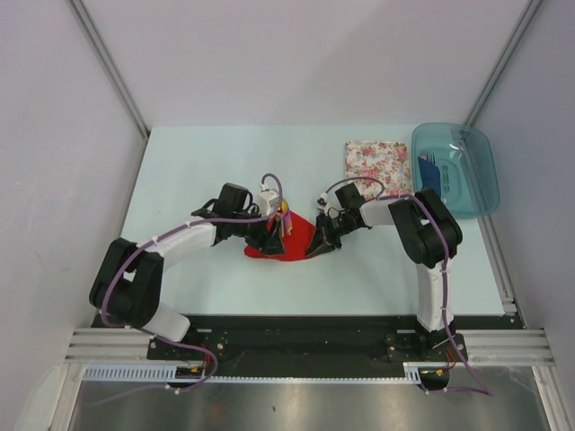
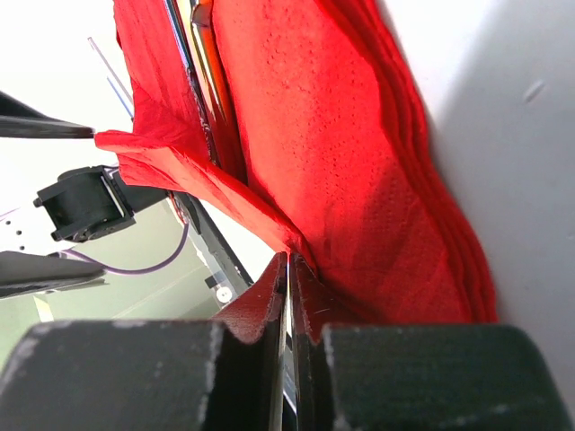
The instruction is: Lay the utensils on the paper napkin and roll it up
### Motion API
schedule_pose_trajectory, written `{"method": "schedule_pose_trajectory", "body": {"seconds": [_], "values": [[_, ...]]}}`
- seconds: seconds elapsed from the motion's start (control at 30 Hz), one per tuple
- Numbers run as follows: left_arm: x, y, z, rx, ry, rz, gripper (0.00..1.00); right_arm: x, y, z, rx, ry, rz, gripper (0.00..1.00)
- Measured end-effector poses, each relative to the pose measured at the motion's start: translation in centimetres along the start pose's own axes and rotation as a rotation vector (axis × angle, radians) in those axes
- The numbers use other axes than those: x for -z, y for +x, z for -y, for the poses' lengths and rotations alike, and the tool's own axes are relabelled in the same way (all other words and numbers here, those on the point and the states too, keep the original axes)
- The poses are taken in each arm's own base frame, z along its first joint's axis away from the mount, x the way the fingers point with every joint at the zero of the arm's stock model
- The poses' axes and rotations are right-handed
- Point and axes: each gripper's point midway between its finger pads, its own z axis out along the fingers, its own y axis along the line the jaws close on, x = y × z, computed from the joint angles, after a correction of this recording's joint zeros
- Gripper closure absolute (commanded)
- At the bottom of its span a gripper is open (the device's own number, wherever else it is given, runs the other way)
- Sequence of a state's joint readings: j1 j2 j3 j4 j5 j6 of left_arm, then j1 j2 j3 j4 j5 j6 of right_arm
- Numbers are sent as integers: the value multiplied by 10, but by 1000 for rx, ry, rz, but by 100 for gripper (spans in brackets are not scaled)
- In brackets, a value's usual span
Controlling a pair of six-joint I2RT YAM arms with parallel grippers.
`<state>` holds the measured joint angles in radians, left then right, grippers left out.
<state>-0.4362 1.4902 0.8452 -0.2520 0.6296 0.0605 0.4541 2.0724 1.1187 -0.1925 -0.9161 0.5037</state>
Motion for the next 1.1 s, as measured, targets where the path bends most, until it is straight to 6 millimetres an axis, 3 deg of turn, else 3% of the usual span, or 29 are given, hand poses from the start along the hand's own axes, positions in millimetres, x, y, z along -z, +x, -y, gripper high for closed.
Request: {"method": "schedule_pose_trajectory", "body": {"seconds": [0.2,0.5,0.73,0.83,0.97,1.1], "values": [[-11,13,-3,75,9,-29,32,0,0,0,0,1,0,93],[-21,27,-10,114,11,-68,47,0,0,0,0,1,1,93],[-28,41,-14,153,11,-112,78,0,0,1,-2,3,1,93],[-30,45,-16,171,7,-134,83,1,0,1,-5,3,1,93],[-34,47,-19,198,4,-160,81,1,0,2,-9,4,1,93],[-35,48,-23,227,0,-179,73,2,0,2,-10,5,1,93]]}}
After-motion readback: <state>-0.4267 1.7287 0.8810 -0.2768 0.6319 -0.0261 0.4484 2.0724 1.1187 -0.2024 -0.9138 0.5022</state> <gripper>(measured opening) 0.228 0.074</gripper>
